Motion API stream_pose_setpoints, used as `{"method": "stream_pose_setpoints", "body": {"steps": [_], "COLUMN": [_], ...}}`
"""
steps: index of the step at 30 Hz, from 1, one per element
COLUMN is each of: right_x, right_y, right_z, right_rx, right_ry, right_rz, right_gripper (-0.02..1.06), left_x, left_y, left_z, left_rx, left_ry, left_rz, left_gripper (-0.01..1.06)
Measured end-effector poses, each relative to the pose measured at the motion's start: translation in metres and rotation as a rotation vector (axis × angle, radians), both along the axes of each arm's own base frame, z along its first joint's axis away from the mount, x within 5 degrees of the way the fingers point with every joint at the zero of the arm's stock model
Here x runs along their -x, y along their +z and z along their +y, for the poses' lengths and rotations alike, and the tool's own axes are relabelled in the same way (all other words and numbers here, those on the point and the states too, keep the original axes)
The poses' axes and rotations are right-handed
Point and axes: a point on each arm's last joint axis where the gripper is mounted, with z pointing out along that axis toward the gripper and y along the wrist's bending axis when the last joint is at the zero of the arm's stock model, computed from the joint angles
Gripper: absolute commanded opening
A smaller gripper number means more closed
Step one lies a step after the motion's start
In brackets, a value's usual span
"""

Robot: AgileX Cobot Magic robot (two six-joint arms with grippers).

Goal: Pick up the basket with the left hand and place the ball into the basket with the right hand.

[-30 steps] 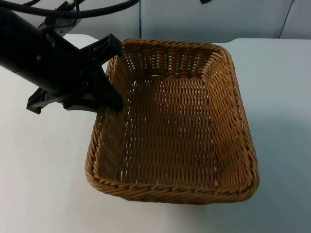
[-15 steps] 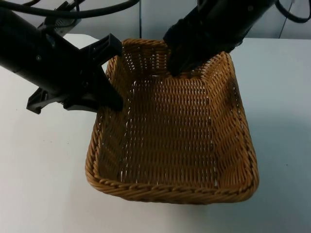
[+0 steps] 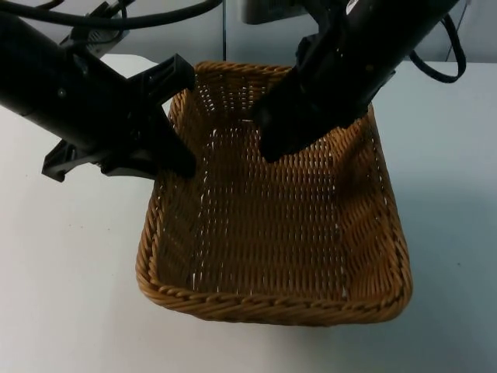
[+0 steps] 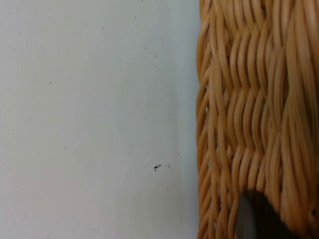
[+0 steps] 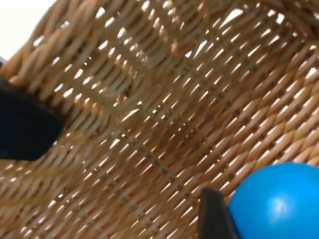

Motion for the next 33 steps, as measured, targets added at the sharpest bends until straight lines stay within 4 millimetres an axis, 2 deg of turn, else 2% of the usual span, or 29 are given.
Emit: {"method": "stream_pose_setpoints", "body": {"steps": [8,12,13,15,16,20,28,31,33], "right_x": [-0.004,-0.004,-0.005,-0.005,-0.006,-0.007,-0.007,-0.007,-0.007], "right_y": [-0.020,-0.020,-0.019,-0.019,-0.019,-0.019,-0.018,-0.018,-0.014], "right_z": [0.002,0.002,0.003,0.003,0.003,0.003,0.003,0.003,0.003], "right_rx": [0.018,0.015,0.012,0.010,0.007,0.002,0.000,-0.001,-0.007], "right_ry": [-0.005,-0.007,-0.008,-0.009,-0.011,-0.013,-0.016,-0.016,-0.017], "right_rz": [0.027,0.020,0.015,0.010,0.003,-0.006,-0.010,-0.011,-0.022], "right_gripper": [0.00,0.04,0.09,0.25,0.25,0.53,0.62,0.67,0.76], "left_x": [0.000,0.000,0.000,0.000,0.000,0.000,0.000,0.000,0.000], "left_y": [0.000,0.000,0.000,0.000,0.000,0.000,0.000,0.000,0.000], "left_z": [0.000,0.000,0.000,0.000,0.000,0.000,0.000,0.000,0.001], "left_rx": [-0.002,-0.004,-0.004,-0.004,-0.004,-0.004,-0.006,-0.007,-0.007], "left_ry": [0.000,-0.001,-0.001,-0.001,-0.001,-0.001,-0.001,0.000,0.001], "left_rz": [-0.002,-0.002,-0.002,-0.002,-0.002,-0.002,-0.004,-0.004,-0.005], "left_gripper": [0.00,0.00,0.00,0.00,0.00,0.00,0.00,0.00,0.00]}}
